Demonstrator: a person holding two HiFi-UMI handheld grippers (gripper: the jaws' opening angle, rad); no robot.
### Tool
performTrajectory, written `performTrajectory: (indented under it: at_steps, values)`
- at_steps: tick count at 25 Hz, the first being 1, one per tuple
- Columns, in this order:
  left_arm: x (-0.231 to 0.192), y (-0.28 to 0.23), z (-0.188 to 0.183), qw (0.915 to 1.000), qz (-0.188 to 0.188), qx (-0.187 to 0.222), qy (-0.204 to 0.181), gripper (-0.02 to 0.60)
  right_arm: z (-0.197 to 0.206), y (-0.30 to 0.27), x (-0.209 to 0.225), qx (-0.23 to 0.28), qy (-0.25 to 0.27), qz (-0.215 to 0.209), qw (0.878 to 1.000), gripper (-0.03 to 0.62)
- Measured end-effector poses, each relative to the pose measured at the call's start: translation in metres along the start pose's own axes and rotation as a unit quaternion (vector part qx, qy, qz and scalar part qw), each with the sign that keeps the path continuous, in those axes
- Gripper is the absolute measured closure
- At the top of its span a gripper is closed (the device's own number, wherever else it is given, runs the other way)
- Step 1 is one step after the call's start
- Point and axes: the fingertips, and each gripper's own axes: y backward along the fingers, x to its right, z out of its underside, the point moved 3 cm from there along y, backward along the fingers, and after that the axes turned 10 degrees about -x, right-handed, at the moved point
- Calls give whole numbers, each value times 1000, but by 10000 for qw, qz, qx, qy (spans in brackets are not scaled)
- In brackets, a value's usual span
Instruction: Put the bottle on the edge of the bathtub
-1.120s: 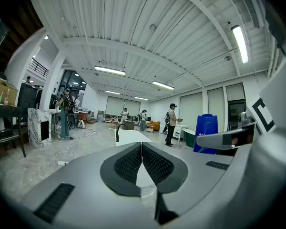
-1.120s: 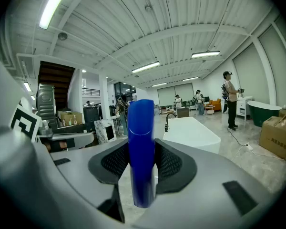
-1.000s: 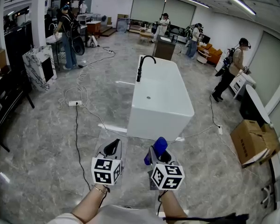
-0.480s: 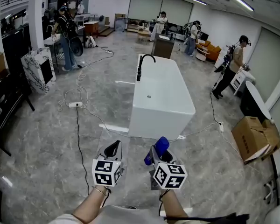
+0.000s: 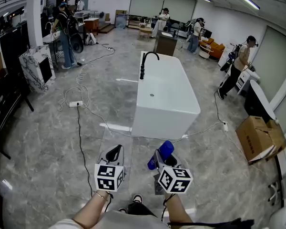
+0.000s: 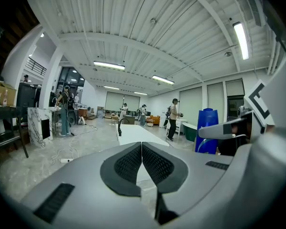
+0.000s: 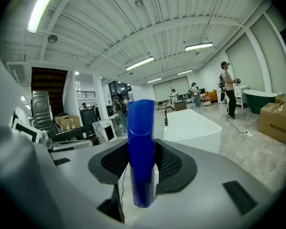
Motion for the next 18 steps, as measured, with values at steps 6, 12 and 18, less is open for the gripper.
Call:
performTrajectory:
  at_steps: [6, 12, 18]
  values:
    - [-9, -6, 3, 9999, -16, -45, 111, 565, 1, -8, 4, -73, -7, 67, 10000, 422]
    - [-22, -18, 1, 9996, -23, -112, 247, 565, -6, -22, 9, -99, -18, 135, 9999, 422]
    - [-29, -41, -6, 9996, -7, -98, 265, 565, -13, -46, 19, -159, -61, 143, 9998, 422]
